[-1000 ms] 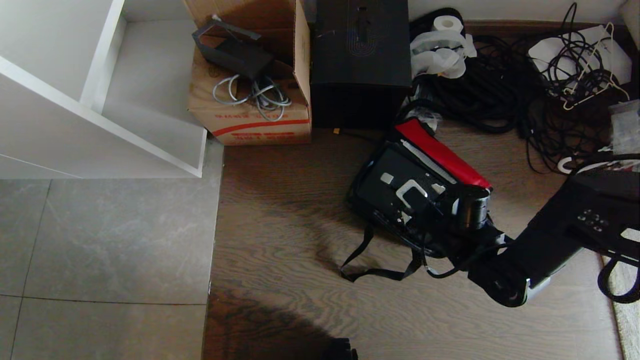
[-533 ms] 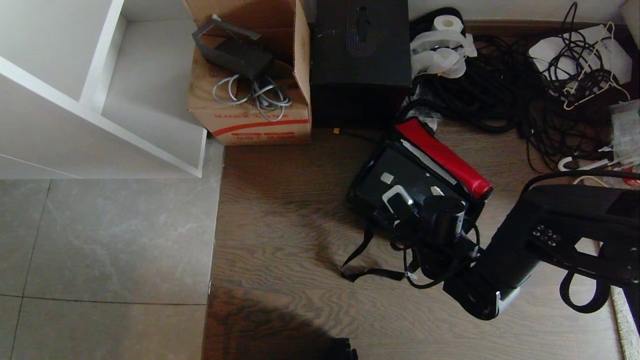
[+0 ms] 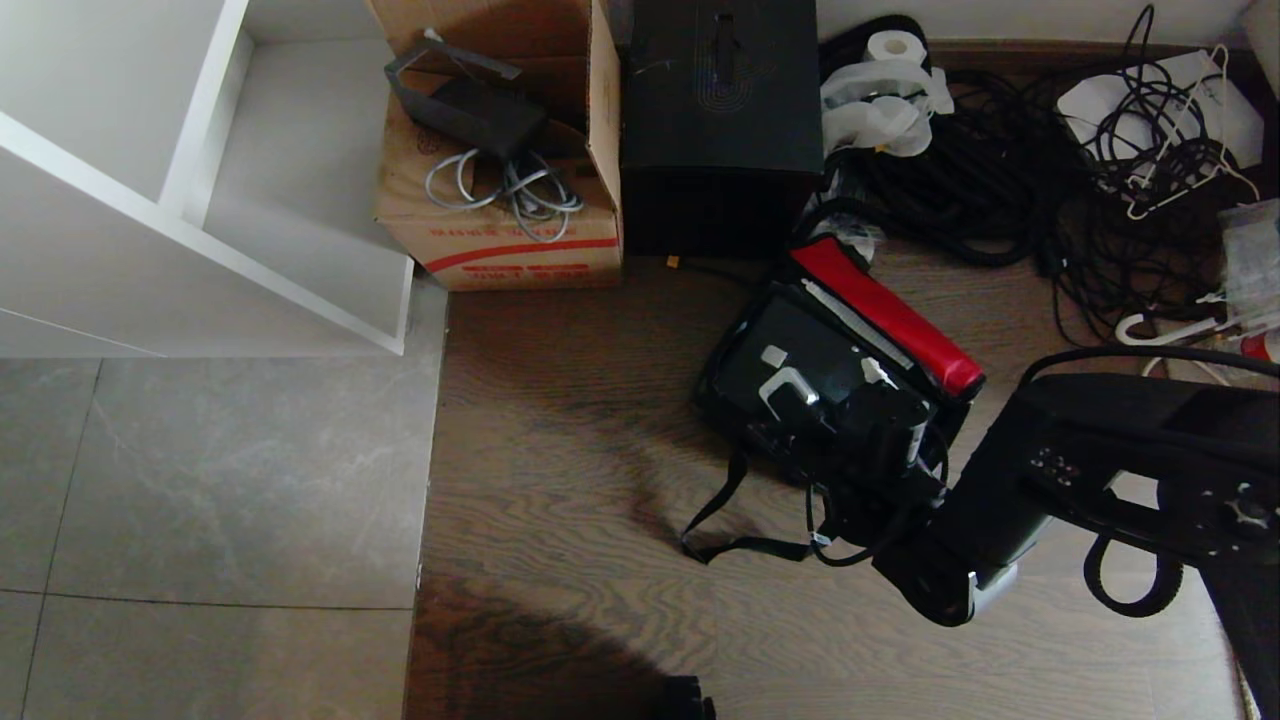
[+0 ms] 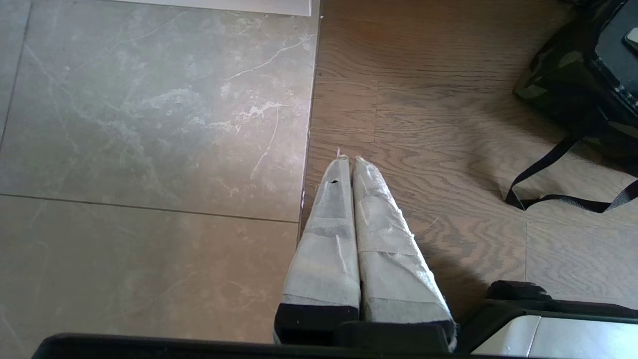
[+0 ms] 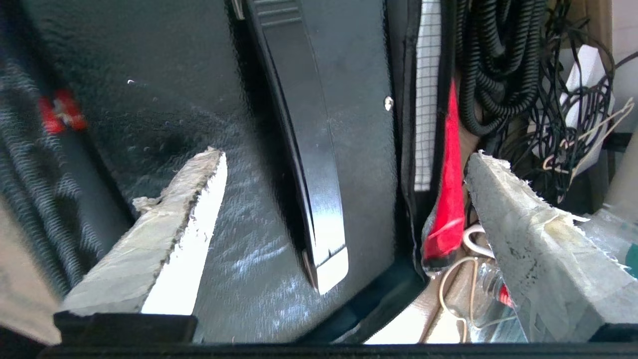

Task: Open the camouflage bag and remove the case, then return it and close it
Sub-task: Grip the handle

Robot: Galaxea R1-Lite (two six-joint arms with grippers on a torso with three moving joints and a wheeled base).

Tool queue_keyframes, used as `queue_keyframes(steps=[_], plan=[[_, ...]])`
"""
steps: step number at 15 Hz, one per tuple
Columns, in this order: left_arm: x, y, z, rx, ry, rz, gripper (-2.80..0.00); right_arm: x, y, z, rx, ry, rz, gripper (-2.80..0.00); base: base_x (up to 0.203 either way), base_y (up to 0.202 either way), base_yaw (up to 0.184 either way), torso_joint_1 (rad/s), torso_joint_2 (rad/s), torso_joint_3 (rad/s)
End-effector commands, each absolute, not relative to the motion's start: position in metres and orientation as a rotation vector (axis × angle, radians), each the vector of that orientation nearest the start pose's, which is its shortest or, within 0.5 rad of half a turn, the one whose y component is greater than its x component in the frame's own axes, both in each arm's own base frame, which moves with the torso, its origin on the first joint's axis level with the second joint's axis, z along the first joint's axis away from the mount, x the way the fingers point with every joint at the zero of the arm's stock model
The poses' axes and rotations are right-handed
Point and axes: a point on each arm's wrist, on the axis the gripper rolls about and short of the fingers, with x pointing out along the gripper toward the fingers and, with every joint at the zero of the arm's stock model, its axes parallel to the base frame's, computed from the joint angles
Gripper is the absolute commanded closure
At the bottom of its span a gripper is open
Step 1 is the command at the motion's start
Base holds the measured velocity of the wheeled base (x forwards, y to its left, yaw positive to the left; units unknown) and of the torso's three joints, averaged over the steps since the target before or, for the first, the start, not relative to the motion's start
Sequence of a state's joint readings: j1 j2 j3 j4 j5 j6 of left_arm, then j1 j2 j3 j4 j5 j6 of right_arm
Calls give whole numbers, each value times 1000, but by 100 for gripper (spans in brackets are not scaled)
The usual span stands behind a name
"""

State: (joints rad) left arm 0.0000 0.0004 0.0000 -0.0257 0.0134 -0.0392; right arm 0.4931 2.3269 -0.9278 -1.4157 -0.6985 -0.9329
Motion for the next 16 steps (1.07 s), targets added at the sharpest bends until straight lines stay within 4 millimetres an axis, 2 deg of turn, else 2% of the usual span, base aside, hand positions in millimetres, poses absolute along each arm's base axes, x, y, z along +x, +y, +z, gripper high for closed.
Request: queue_keyframes(steps=[1,8,10,12,14,16], plan=[[-22,0,76,-40,-17,14,0,378,170,60,-946,86,-241,-280,0,0,0,0,0,0],[-22,0,76,-40,-17,13,0,408,163,49,-964,94,-309,-280,0,0,0,0,0,0],[-22,0,76,-40,-17,15,0,420,159,60,-929,74,-379,-280,0,0,0,0,0,0],[-22,0,76,-40,-17,15,0,431,145,67,-928,82,-431,-280,0,0,0,0,0,0],[-22,0,76,-40,-17,14,0,443,134,82,-919,61,-486,-280,0,0,0,0,0,0],[-22,0,76,-40,-17,14,0,446,129,82,-933,96,-524,-280,0,0,0,0,0,0]])
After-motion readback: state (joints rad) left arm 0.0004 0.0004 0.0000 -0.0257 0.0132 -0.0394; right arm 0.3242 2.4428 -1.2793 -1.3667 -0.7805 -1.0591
